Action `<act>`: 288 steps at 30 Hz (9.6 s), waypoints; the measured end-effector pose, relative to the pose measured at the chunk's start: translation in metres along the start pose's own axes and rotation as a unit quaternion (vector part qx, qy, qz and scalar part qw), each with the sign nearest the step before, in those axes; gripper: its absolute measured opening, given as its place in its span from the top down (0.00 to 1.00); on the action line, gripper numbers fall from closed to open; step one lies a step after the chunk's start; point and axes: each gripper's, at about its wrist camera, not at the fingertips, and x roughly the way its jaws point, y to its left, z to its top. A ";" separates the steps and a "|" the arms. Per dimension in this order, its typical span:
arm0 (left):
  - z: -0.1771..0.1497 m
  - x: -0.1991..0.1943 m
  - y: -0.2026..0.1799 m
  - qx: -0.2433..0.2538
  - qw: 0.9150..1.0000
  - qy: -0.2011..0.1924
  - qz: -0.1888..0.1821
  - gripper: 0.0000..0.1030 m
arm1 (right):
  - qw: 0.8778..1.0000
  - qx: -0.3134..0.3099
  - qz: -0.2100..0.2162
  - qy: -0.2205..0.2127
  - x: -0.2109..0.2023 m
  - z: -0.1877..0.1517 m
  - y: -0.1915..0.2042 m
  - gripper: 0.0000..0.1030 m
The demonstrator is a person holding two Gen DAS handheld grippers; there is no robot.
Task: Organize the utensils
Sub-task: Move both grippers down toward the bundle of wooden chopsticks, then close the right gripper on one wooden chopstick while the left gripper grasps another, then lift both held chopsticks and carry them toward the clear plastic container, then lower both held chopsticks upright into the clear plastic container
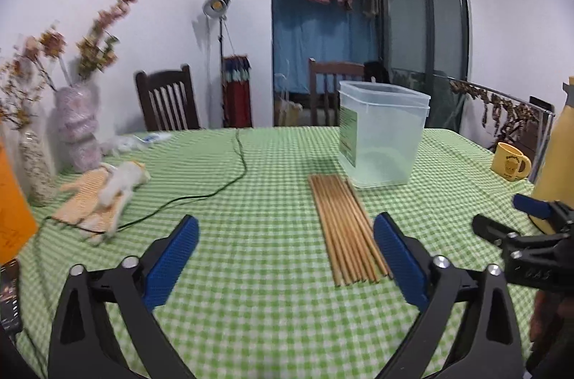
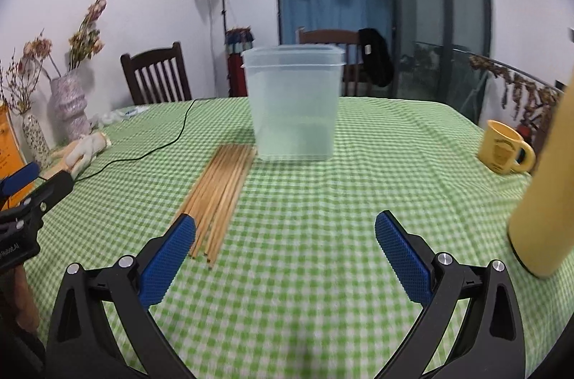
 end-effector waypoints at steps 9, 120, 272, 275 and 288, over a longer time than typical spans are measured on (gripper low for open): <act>0.032 0.092 0.010 -0.019 0.996 0.083 -0.040 0.16 | 0.996 -0.011 0.045 0.081 0.085 0.032 0.005 0.39; 0.063 0.171 -0.030 -0.054 0.976 0.200 -0.070 0.97 | 0.992 -0.036 0.085 0.086 0.117 0.056 0.005 0.94; 0.225 0.293 -0.108 -0.032 0.984 -0.006 -0.173 0.97 | 0.976 -0.001 0.155 -0.150 0.182 0.230 -0.102 0.94; 0.219 0.291 -0.107 -0.026 0.986 -0.006 -0.167 0.97 | 0.976 -0.004 0.157 -0.150 0.178 0.225 -0.099 0.94; 0.208 0.267 -0.106 -0.019 0.988 0.003 -0.156 0.97 | 0.984 -0.018 0.134 -0.119 0.164 0.208 -0.097 0.94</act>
